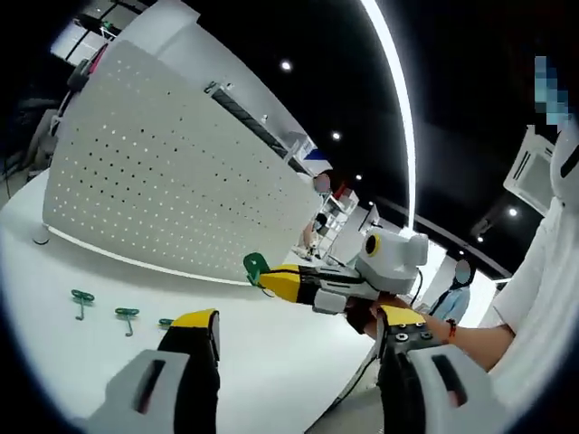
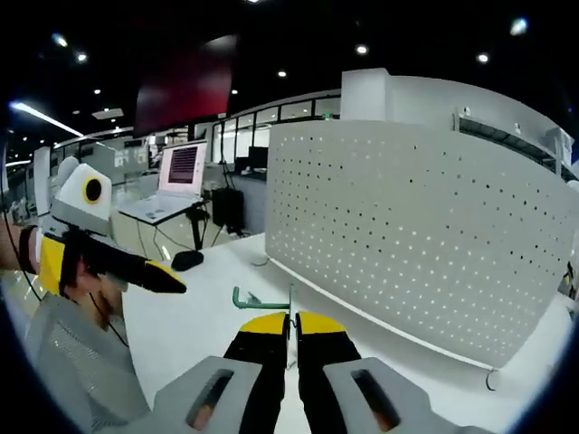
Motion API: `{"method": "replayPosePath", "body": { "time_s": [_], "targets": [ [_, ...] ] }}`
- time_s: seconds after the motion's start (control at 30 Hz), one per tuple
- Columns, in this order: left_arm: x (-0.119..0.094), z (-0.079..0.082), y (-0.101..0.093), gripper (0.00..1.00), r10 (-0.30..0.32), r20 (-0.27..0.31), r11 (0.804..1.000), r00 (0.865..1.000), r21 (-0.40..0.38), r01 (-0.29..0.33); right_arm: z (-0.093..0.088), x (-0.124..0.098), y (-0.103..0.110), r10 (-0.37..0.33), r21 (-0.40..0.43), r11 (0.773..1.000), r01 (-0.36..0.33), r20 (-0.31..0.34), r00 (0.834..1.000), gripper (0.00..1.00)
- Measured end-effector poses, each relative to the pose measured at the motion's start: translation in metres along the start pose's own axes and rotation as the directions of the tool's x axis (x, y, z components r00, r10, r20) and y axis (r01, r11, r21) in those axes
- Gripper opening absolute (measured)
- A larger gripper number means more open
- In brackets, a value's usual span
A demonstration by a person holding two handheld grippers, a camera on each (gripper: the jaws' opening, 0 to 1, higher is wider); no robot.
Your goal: Insert the hook assembly into the mounting plate slot until the hook locks in place.
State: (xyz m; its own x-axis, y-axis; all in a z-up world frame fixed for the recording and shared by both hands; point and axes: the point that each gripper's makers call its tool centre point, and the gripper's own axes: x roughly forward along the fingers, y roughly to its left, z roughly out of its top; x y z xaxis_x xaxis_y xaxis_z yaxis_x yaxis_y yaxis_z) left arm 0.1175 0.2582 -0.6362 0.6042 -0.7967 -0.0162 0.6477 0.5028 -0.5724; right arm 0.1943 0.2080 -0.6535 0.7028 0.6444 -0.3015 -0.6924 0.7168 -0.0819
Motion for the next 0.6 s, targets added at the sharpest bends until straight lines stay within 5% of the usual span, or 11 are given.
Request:
{"method": "replayPosePath", "body": {
  "time_s": [0.6],
  "targets": [
    [0.01, 0.007, 0.019, 0.54, 0.043, 0.039, 0.991, 0.998, -0.131, -0.037, 0.014, 0.003, 0.022, 0.047, -0.031, 0.999, -0.045, 0.049, 0.998, 0.01]
  ]
}}
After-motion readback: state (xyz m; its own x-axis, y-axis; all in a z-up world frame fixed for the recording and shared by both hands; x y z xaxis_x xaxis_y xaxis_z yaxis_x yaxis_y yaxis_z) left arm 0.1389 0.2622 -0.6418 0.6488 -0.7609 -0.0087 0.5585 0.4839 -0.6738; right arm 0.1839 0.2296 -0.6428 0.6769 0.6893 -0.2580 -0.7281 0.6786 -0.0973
